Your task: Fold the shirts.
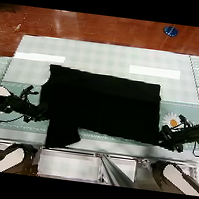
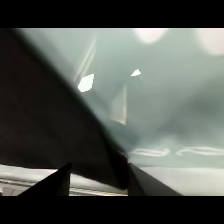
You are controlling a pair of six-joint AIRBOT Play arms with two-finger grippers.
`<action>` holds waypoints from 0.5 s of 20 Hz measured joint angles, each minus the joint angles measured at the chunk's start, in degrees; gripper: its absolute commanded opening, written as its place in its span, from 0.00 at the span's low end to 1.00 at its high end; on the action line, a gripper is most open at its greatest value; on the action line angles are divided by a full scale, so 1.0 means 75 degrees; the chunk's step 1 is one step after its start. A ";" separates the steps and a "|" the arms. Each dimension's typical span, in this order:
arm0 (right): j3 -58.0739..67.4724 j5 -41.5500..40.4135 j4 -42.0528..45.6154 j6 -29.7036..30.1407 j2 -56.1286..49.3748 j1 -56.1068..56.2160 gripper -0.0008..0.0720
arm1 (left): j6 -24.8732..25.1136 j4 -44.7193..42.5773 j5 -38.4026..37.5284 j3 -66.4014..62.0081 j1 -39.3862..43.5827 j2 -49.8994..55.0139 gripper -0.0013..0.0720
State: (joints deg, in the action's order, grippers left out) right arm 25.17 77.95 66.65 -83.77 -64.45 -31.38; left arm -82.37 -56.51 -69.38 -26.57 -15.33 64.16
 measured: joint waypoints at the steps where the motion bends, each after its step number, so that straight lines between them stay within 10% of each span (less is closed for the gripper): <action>1: -0.0067 -0.0160 -0.0242 0.0052 -0.0009 0.0006 0.28 | 0.0000 0.0000 -0.0003 0.0000 0.0000 0.0000 0.04; 3: -0.0134 -0.0615 -0.0670 0.0233 -0.0023 0.0015 0.05 | 0.0000 0.0003 -0.0006 -0.0009 -0.0003 0.0000 0.04; 10: 0.0344 -0.0536 -0.2090 0.1262 -0.0029 0.0015 0.05 | 0.0009 0.0122 -0.0169 -0.1020 -0.0009 0.0012 0.04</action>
State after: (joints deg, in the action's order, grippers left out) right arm 27.75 73.93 50.98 -74.30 -64.66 -31.27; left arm -82.30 -55.59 -70.65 -34.22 -15.40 64.25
